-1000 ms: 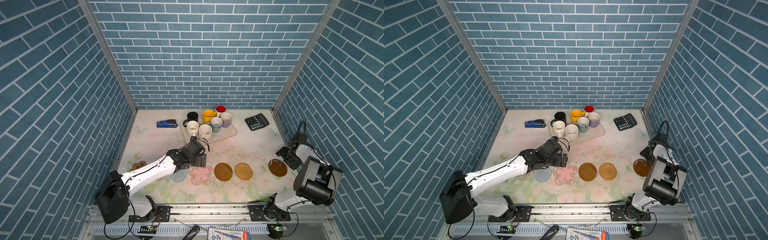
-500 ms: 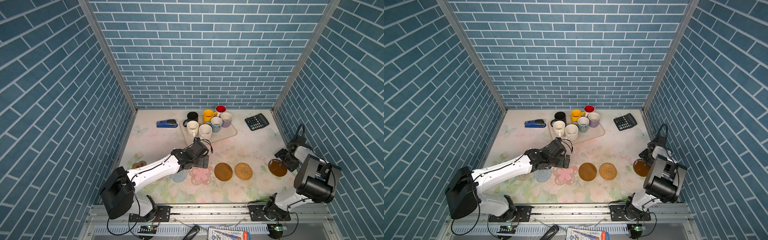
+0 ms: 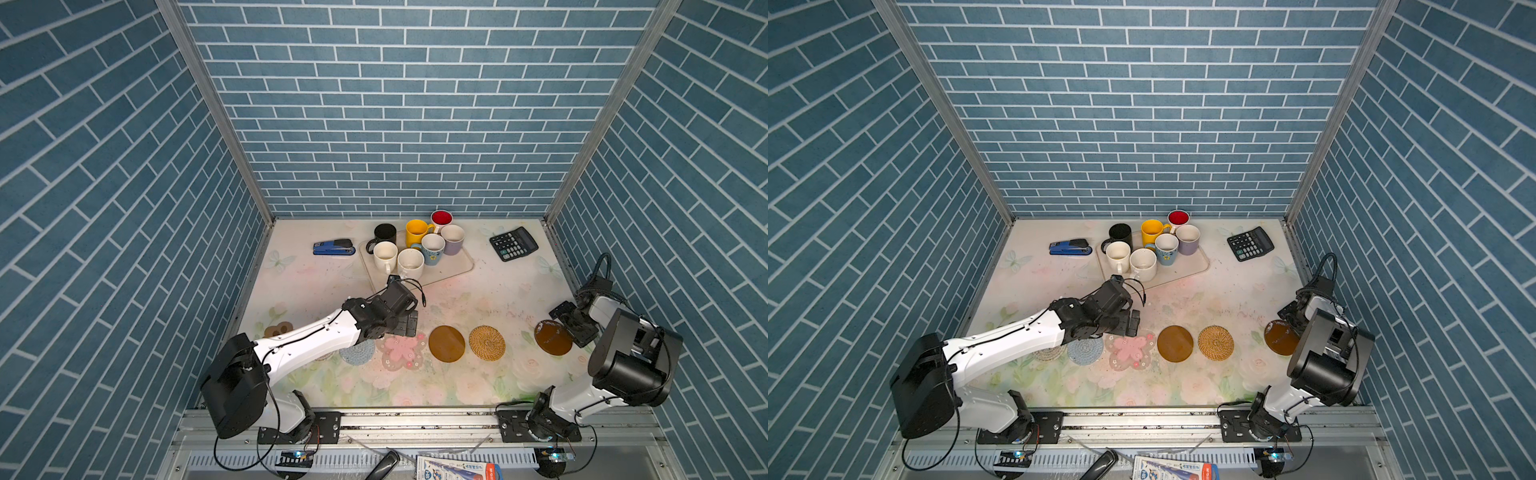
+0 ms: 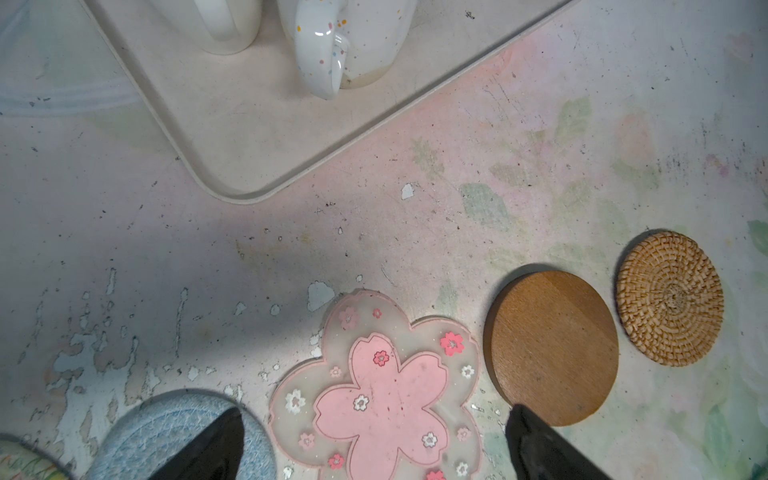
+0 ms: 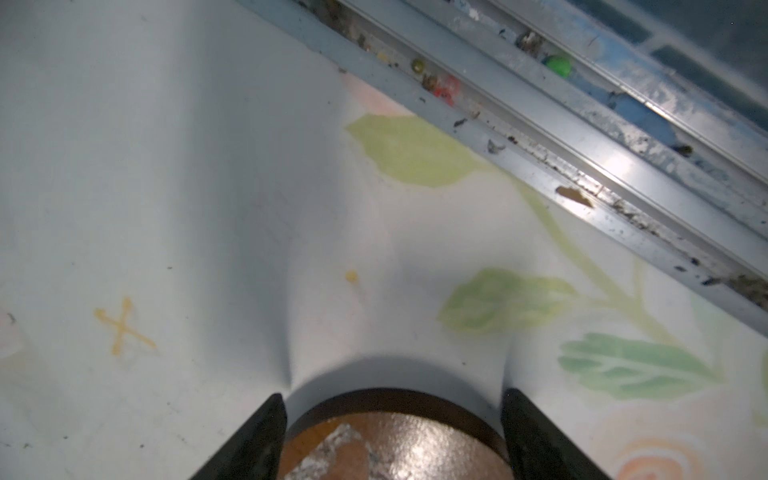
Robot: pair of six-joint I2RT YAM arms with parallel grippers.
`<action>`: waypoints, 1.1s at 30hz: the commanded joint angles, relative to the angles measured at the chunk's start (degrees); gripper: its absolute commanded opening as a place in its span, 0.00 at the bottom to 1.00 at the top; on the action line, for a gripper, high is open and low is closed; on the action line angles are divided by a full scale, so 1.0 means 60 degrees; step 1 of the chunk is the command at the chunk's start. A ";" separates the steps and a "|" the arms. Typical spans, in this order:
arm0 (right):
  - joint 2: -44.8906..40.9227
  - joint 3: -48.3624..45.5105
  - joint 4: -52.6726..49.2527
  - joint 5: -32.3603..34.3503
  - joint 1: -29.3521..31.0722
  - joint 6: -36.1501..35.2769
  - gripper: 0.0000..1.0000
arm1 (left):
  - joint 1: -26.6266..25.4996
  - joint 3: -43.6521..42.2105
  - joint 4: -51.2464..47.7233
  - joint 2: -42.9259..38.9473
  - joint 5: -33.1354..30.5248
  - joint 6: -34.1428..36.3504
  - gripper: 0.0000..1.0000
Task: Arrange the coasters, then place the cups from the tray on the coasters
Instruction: 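Press right gripper on the dark wooden coaster and slide it beside the rattan coaster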
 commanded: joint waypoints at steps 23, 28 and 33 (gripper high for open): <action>-0.0629 -0.1195 -0.0050 -0.0789 0.1238 0.0776 0.77 | -0.0025 -0.0510 0.0179 -0.0451 -0.0268 -0.0085 0.99; -0.0612 -0.1238 -0.0037 -0.0730 0.1652 0.0854 0.76 | -0.0022 -0.0847 0.0274 -0.0728 -0.0382 -0.0109 0.99; -0.0595 -0.1318 -0.0018 -0.0789 0.2017 0.0879 0.75 | -0.0025 -0.1156 0.0369 -0.0941 -0.0382 -0.0202 0.99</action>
